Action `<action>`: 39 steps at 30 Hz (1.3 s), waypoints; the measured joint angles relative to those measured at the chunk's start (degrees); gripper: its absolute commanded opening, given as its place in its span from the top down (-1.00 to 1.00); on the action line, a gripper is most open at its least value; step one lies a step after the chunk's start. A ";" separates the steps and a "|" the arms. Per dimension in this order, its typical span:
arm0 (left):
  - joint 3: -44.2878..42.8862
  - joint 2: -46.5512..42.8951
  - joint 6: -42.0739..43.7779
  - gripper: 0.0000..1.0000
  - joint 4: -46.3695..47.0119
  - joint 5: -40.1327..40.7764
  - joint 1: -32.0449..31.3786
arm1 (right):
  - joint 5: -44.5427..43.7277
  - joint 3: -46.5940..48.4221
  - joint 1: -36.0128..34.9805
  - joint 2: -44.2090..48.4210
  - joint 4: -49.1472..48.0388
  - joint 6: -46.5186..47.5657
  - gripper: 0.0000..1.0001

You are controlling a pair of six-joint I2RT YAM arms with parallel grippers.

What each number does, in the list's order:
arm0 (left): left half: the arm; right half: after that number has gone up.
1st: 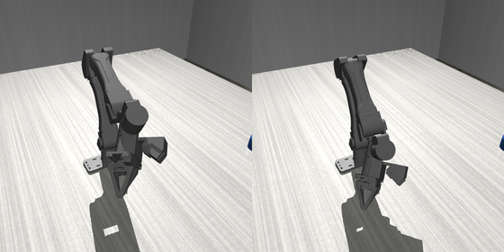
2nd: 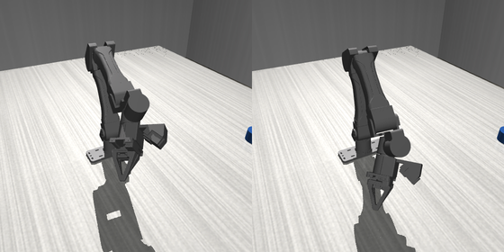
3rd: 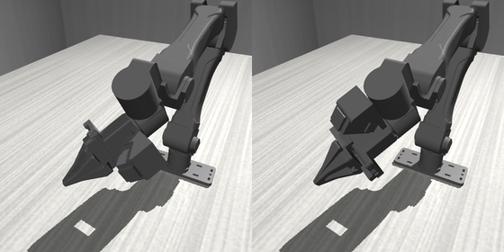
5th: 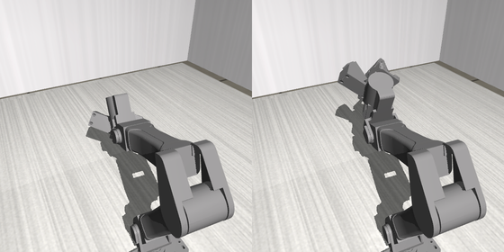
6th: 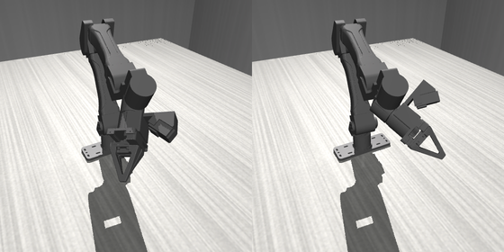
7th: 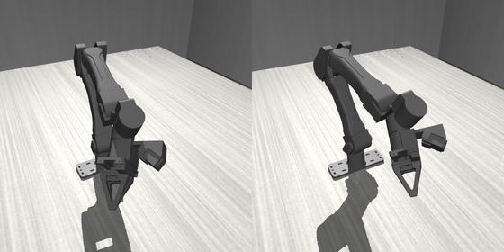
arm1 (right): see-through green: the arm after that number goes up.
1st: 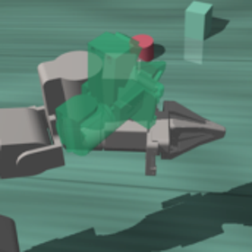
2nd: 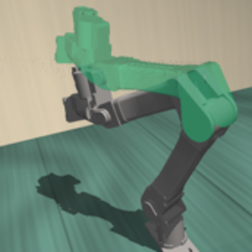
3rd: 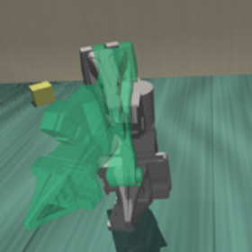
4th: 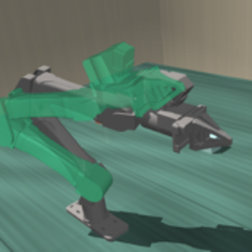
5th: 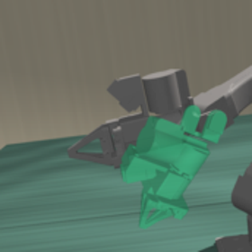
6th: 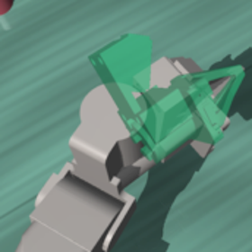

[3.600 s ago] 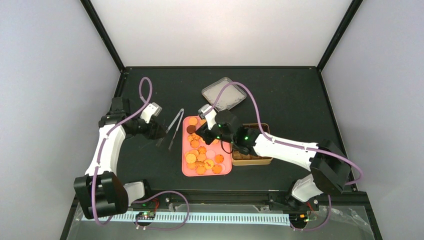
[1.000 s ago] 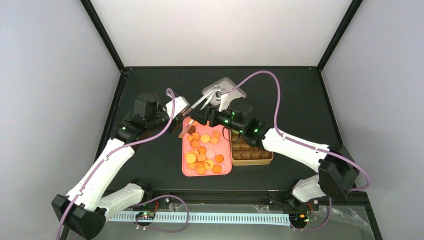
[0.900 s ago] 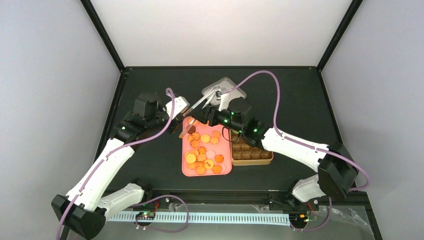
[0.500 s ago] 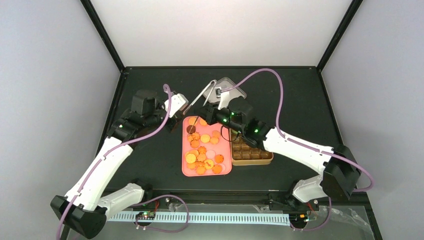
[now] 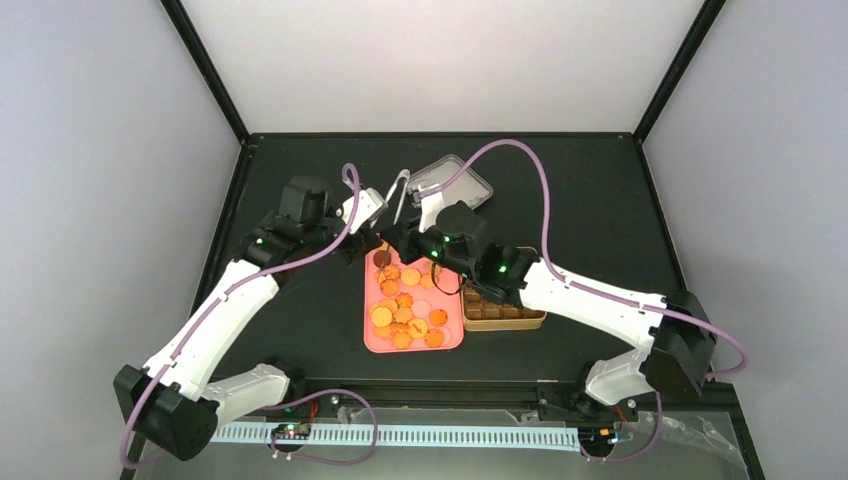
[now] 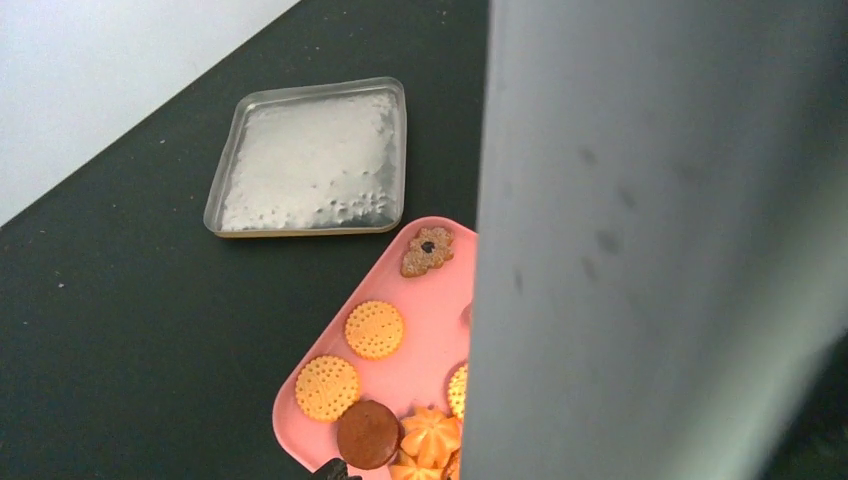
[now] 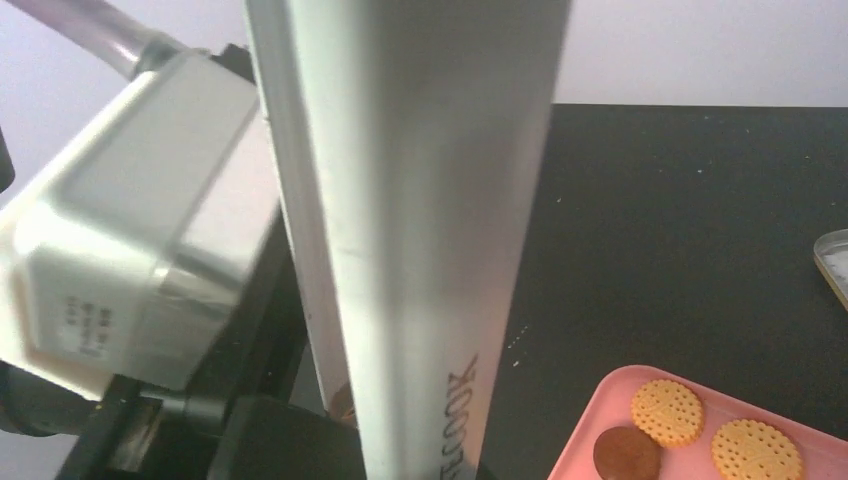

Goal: Pack the cookies
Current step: Adjust the clamp.

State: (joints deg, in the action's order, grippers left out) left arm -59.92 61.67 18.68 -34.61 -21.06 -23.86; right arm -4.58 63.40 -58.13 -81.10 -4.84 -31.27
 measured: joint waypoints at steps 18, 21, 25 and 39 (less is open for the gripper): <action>7.23 -4.70 -1.05 -0.01 1.64 1.27 -0.92 | -16.55 7.06 -4.15 -4.37 9.40 0.66 0.98; 8.44 -5.46 -0.94 -0.17 2.47 4.31 -0.92 | -18.53 8.59 -4.55 -4.81 10.91 0.37 0.98; 9.03 -5.86 -0.57 -0.36 3.91 10.36 -0.92 | -21.66 12.26 -5.09 -7.17 14.25 -0.55 0.98; 9.22 -8.52 1.01 0.10 4.81 15.56 -0.96 | -26.40 27.67 -5.88 -18.45 32.24 -6.86 0.91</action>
State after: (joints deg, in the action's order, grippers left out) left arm -50.70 53.15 19.68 -29.80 -5.50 -24.82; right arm -30.98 91.07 -64.01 -99.55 27.40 -38.13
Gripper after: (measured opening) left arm 0.499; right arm 0.034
